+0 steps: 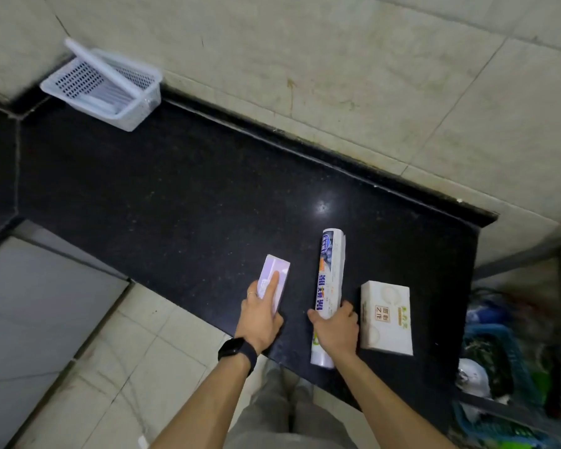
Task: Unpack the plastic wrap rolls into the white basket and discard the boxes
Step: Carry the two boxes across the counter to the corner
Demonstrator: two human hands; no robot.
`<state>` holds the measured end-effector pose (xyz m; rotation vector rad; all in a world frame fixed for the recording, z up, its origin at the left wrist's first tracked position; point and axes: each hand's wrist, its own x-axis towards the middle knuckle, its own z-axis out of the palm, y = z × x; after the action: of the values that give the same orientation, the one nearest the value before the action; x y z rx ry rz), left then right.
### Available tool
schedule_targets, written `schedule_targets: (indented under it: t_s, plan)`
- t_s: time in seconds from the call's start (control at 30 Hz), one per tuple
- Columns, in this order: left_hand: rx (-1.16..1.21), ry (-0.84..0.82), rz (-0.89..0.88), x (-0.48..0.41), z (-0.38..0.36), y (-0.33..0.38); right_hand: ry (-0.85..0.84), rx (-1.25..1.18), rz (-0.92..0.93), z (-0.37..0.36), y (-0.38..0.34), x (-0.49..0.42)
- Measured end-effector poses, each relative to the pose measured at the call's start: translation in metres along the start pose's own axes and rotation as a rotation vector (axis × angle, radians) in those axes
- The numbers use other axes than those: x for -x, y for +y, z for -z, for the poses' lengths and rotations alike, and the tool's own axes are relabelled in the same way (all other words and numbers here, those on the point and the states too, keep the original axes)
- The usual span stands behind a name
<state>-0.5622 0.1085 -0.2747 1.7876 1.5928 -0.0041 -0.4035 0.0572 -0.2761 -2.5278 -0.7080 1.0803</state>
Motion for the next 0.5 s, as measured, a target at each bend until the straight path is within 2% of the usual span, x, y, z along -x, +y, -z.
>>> schedule_targets:
  t_s: [0.1, 0.27, 0.37, 0.5]
  plan:
    - [-0.019, -0.016, 0.036, 0.0, 0.002, 0.004, -0.073, -0.044, 0.002, 0.007, 0.003, -0.006]
    - [0.057, -0.013, 0.085, 0.004, 0.019, 0.004, -0.244, -0.291, -0.023, 0.024, 0.016, -0.012]
    - [0.144, 0.06, 0.139, 0.018, 0.041, -0.008, -0.324, -0.278, 0.062, 0.033, 0.013, -0.004]
    - [0.263, 0.192, 0.185, 0.048, 0.08, -0.04, -0.44, -0.236, 0.221, 0.034, -0.029, 0.024]
